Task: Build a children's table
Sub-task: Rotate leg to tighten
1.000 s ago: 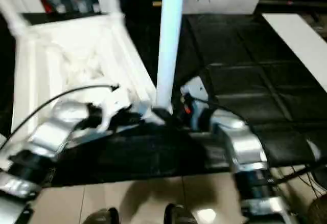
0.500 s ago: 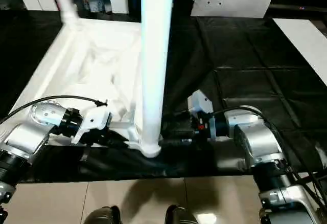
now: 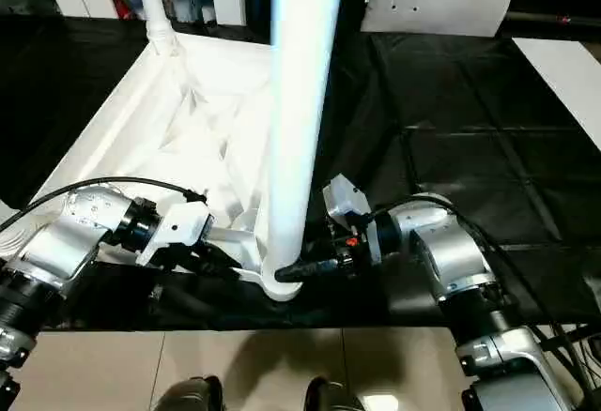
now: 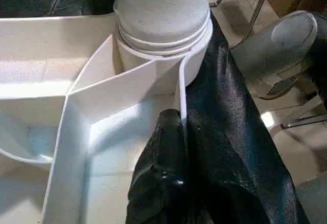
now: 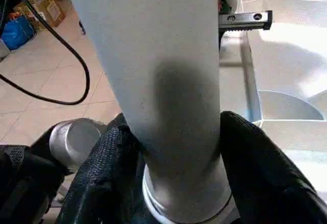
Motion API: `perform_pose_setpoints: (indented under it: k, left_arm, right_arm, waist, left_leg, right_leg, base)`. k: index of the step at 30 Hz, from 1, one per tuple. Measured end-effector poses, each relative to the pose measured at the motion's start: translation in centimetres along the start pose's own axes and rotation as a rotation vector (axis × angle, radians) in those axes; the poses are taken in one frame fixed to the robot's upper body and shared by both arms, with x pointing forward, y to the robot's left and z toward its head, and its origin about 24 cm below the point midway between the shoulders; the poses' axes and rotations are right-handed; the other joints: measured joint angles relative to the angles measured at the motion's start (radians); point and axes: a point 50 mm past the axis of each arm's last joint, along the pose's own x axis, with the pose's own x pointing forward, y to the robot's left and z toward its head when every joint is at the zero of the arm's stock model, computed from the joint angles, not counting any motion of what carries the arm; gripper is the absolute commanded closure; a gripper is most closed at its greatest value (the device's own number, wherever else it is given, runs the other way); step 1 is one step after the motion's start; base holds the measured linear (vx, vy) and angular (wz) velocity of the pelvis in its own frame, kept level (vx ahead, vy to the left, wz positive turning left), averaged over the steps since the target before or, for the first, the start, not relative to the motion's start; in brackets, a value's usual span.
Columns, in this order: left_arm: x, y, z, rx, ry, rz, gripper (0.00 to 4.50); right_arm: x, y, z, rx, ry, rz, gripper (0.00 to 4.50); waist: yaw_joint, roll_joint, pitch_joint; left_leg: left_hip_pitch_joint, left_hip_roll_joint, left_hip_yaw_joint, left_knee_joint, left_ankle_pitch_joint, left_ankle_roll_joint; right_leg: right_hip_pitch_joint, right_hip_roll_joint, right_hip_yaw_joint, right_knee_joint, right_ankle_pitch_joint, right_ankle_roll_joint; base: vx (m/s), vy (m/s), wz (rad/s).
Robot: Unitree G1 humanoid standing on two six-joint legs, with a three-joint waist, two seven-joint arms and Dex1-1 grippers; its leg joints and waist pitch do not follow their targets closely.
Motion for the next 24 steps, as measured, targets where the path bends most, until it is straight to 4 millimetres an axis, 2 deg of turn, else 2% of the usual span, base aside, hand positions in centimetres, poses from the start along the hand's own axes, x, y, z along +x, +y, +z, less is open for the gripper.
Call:
perform_pose_setpoints:
  k: [9,12,14,17,19,22,24]
  left_arm:
    - [0.2,0.0,0.0,0.002,-0.010,-0.002,4.50]
    - [0.7,0.3,0.1,-0.055,-0.035,0.021,4.50]
    - [0.8,0.5,0.1,-0.095,-0.039,0.057,4.50]
    - [1.2,1.2,0.0,-0.180,-0.052,0.159,4.50]
    - [1.4,1.8,0.0,-0.236,-0.054,0.237,4.50]
    - [2.0,3.0,0.4,-0.308,-0.060,0.351,4.50]
    - [2.7,4.1,1.0,-0.360,-0.062,0.445,4.50]
  right_arm:
    - [-0.2,0.1,0.1,0.022,0.014,0.005,2.51]
    - [-0.1,0.6,-0.2,0.064,-0.005,-0.036,2.51]
    - [-0.3,0.6,-0.5,0.095,-0.024,-0.096,2.51]
    - [-0.4,0.1,-0.8,0.124,-0.054,-0.258,2.51]
    - [-0.2,-0.6,-0.8,0.155,-0.080,-0.392,2.51]
    - [0.0,-1.6,-0.5,0.207,-0.119,-0.601,2.52]
    - [0.6,-2.4,-0.1,0.248,-0.142,-0.780,2.52]
  waist:
    - [0.003,0.000,0.000]
    - [0.009,0.000,0.000]
    - [0.006,0.000,0.000]
    - [-0.008,-0.001,0.001]
    - [-0.031,-0.002,0.002]
    - [-0.059,-0.003,0.003]
    - [-0.070,-0.003,0.003]
  left_leg:
    - [0.000,0.000,0.000,0.000,0.000,0.000]
    - [0.001,-0.001,0.000,0.000,0.000,0.000]
    - [0.005,-0.001,0.000,0.001,-0.001,-0.002]
    - [0.014,0.000,0.001,0.001,-0.001,-0.006]
    - [0.017,0.000,0.000,0.001,0.000,-0.007]
    - [0.016,0.000,-0.001,-0.003,0.000,-0.007]
    - [0.013,-0.001,-0.001,-0.005,0.001,-0.009]
  right_leg:
    - [0.000,0.000,0.000,0.000,0.000,0.000]
    - [0.001,-0.001,0.000,0.000,0.000,0.000]
    - [0.006,-0.001,0.001,0.000,0.000,-0.001]
    - [0.014,-0.001,0.001,0.000,-0.004,0.007]
    - [0.016,-0.001,0.000,-0.003,-0.007,0.011]
    - [0.014,-0.001,-0.001,-0.015,-0.007,0.012]
    - [0.012,0.000,-0.002,-0.020,-0.007,0.012]
  base:
    - [0.000,0.000,0.00]
    - [0.000,0.000,0.00]
    - [0.000,0.000,0.00]
    - [0.000,0.000,0.00]
    - [0.000,0.000,0.00]
    - [0.000,0.000,0.00]
    - [0.000,0.000,0.00]
